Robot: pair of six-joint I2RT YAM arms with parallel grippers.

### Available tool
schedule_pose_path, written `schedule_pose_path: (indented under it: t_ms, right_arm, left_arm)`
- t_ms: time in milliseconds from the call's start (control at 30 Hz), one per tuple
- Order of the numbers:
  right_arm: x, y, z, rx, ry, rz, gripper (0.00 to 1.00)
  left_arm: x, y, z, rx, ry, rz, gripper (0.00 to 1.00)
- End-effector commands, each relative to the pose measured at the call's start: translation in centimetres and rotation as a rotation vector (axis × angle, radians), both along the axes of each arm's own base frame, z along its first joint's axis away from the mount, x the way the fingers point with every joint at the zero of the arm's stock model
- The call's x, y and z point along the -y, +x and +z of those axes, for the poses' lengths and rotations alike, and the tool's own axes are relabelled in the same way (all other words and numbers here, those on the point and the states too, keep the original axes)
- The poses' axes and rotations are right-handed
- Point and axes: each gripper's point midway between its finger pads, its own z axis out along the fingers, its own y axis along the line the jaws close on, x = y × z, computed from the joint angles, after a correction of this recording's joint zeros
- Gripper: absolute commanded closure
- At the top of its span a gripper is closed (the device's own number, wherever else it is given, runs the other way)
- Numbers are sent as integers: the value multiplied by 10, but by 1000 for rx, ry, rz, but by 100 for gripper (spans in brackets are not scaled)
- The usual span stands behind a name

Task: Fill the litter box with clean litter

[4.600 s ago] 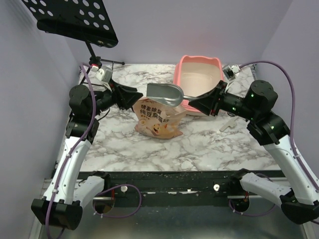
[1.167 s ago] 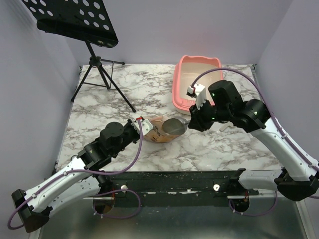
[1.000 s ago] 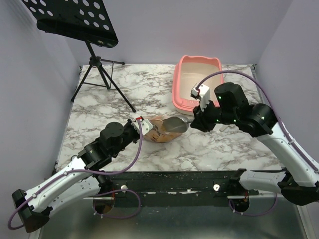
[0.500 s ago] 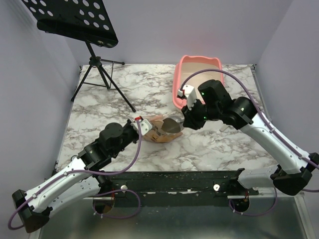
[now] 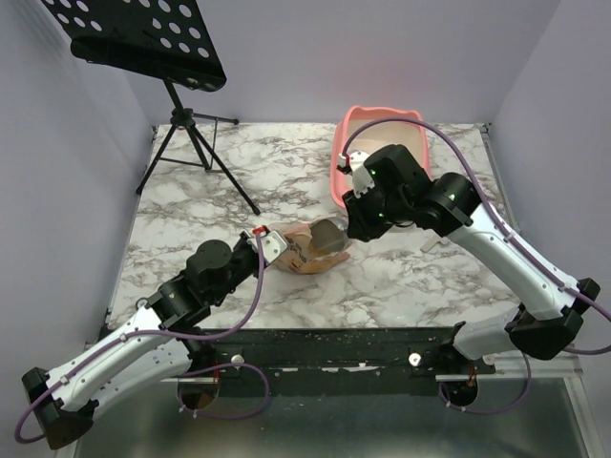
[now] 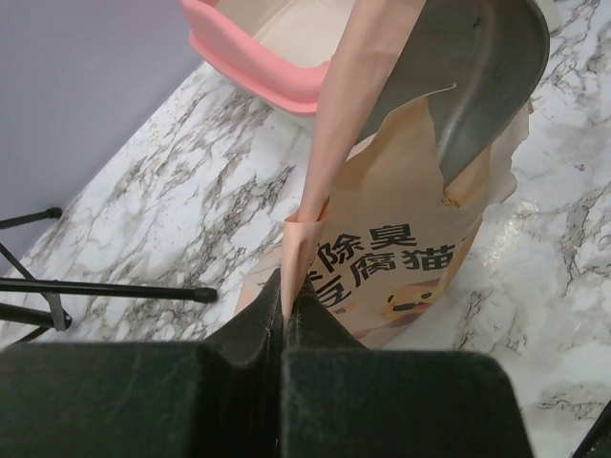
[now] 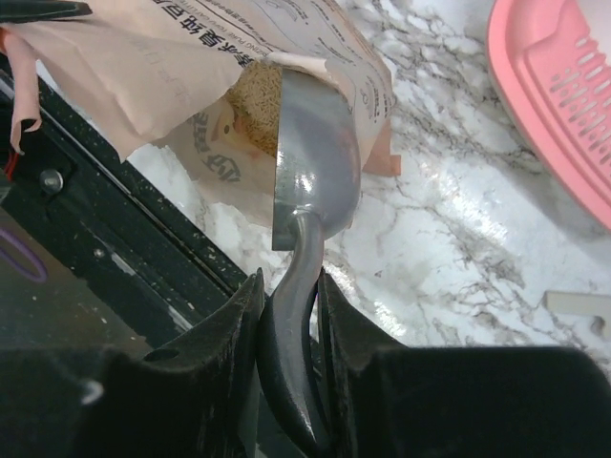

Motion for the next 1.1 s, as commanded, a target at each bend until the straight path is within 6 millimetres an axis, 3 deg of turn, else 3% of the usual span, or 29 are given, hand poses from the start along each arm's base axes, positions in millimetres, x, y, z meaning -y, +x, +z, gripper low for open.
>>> schedule_pose_path:
  t_ms: [0, 233, 467, 600, 800, 1067]
  right_arm:
    - [26, 21, -26, -38, -160, -215, 99]
    - [9, 28, -62, -149, -162, -248, 99]
    - [-12, 29, -106, -248, -25, -263, 99]
    - [-30, 24, -112, -276, 104, -226, 99]
    - [-37, 20, -110, -271, 264, -191, 99]
    - [-49, 1, -108, -287, 503, -105, 99]
  left_arm:
    - [0, -5, 37, 72, -133, -7, 100]
    - [6, -11, 48, 63, -178, -44, 100]
    - [6, -16, 53, 72, -196, -67, 100]
    - [6, -13, 47, 65, -184, -53, 100]
    - [6, -10, 41, 64, -183, -39, 100]
    - [3, -7, 38, 77, -178, -20, 100]
